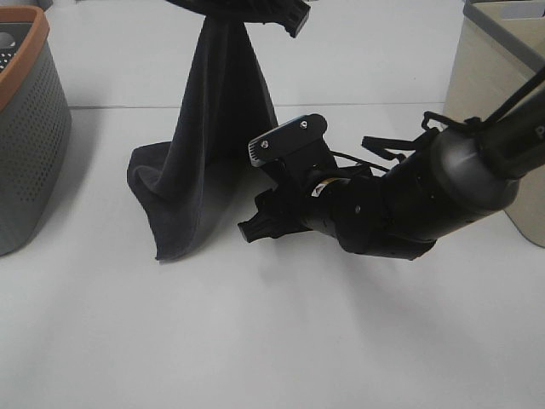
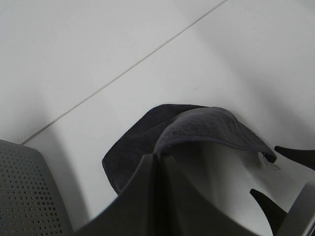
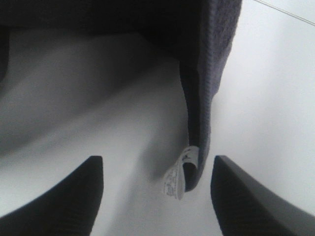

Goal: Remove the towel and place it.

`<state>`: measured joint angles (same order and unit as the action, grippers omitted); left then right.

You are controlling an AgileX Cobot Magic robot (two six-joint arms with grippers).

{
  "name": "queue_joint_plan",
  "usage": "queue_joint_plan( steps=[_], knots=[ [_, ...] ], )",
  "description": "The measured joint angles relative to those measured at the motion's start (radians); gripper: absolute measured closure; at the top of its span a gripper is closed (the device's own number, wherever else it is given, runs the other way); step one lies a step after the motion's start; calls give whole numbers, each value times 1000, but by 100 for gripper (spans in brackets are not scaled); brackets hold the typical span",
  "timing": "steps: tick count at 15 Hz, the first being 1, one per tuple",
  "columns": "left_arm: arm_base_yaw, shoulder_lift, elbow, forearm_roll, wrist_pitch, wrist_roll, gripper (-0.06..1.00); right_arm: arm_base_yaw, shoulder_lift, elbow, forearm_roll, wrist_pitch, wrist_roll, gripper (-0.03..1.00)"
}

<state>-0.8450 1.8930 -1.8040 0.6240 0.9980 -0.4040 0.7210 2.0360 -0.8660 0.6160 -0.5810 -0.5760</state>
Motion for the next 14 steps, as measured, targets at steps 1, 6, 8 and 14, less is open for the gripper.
queue_joint_plan(
  steps=[1, 6, 8, 14],
  knots=[
    [0, 0, 0, -1, 0, 0, 94, 0, 20, 0, 0, -39, 0, 34],
    [0, 0, 0, -4, 0, 1, 94, 0, 99, -1, -39, -166, 0, 34],
    [0, 0, 0, -7, 0, 1, 94, 0, 131, -11, -100, -183, 0, 35],
    [0, 0, 0, -48, 1, 36, 94, 0, 192, -87, -86, -207, 0, 39]
  ],
)
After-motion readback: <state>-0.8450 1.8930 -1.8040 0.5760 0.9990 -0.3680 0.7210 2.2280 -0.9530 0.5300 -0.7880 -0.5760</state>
